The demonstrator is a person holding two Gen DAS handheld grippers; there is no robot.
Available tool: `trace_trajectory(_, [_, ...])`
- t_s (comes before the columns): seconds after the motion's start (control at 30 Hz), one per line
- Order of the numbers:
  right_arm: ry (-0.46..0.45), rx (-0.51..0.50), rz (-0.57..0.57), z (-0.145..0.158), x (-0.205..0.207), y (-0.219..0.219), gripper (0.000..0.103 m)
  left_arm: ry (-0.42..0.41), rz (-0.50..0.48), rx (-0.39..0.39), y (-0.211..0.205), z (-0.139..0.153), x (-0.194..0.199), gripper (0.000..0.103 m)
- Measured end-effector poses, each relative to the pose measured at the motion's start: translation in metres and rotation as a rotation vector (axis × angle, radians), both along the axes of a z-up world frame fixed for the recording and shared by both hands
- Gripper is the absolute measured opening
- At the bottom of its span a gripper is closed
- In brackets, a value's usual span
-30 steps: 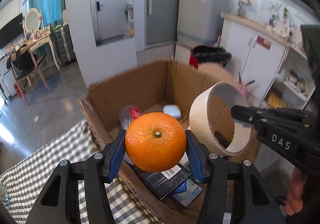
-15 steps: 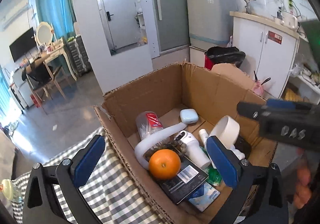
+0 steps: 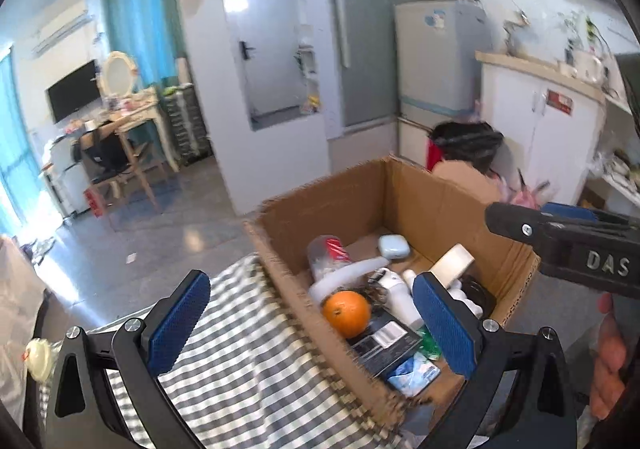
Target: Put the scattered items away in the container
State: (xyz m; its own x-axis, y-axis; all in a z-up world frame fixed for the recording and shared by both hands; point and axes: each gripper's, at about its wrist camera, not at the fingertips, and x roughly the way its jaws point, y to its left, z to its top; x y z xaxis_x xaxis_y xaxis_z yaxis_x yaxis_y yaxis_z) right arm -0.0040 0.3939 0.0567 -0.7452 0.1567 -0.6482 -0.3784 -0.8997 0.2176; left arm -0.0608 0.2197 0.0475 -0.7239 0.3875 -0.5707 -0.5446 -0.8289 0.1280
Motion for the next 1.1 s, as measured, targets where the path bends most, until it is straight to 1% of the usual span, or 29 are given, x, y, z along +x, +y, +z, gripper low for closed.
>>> trace_trajectory(0.07, [0.042, -0.007, 0.045, 0.007, 0.008, -0.014, 0.086, 0.022, 0.073, 0.011, -0.019, 0.007, 0.008, 0.103])
trace_trajectory(0.13, [0.09, -0.02, 0.104, 0.012, 0.015, -0.031, 0.093, 0.045, 0.155, 0.032, -0.04, 0.012, 0.017, 0.103])
trace_trajectory(0.2, [0.126, -0.012, 0.157, 0.015, 0.021, -0.05, 0.096, 0.062, 0.253, 0.07, -0.067, 0.014, 0.027, 0.103])
trace_trajectory(0.27, [0.173, 0.025, 0.213, 0.016, 0.027, -0.073, 0.1, 0.067, 0.335, 0.097, -0.092, 0.01, 0.035, 0.103])
trace_trajectory(0.3, [0.207, 0.063, 0.234, 0.014, 0.031, -0.088, 0.103, 0.059, 0.375, 0.106, -0.105, 0.007, 0.039, 0.103])
trace_trajectory(0.33, [0.232, 0.104, 0.242, 0.012, 0.035, -0.101, 0.103, 0.045, 0.401, 0.111, -0.115, 0.003, 0.04, 0.103])
trace_trajectory(0.4, [0.228, 0.166, 0.264, 0.004, 0.041, -0.122, 0.103, 0.003, 0.443, 0.107, -0.136, -0.008, 0.044, 0.103])
trace_trajectory(0.47, [0.179, 0.216, 0.318, -0.01, 0.044, -0.144, 0.103, -0.019, 0.502, 0.102, -0.158, -0.019, 0.048, 0.103])
trace_trajectory(0.53, [0.153, 0.226, 0.338, -0.02, 0.048, -0.152, 0.103, -0.043, 0.573, 0.134, -0.178, -0.029, 0.052, 0.103])
trace_trajectory(0.57, [0.142, 0.225, 0.347, -0.023, 0.05, -0.155, 0.103, -0.07, 0.601, 0.165, -0.189, -0.033, 0.053, 0.103])
trace_trajectory(0.67, [0.135, 0.202, 0.364, -0.024, 0.053, -0.153, 0.103, -0.15, 0.644, 0.253, -0.212, -0.038, 0.052, 0.103])
trace_trajectory(0.7, [0.135, 0.196, 0.361, -0.022, 0.053, -0.151, 0.103, -0.165, 0.663, 0.27, -0.217, -0.038, 0.051, 0.103])
trace_trajectory(0.77, [0.14, 0.199, 0.35, -0.018, 0.052, -0.147, 0.103, -0.176, 0.66, 0.282, -0.217, -0.037, 0.049, 0.103])
trace_trajectory(0.8, [0.139, 0.205, 0.345, -0.017, 0.049, -0.145, 0.103, -0.172, 0.651, 0.275, -0.214, -0.036, 0.05, 0.103])
trace_trajectory(0.93, [0.115, 0.198, 0.332, -0.018, 0.043, -0.142, 0.103, -0.144, 0.594, 0.196, -0.196, -0.034, 0.052, 0.103])
trace_trajectory(1.1, [0.073, 0.165, 0.326, -0.027, 0.037, -0.137, 0.103, -0.119, 0.561, 0.146, -0.18, -0.033, 0.058, 0.103])
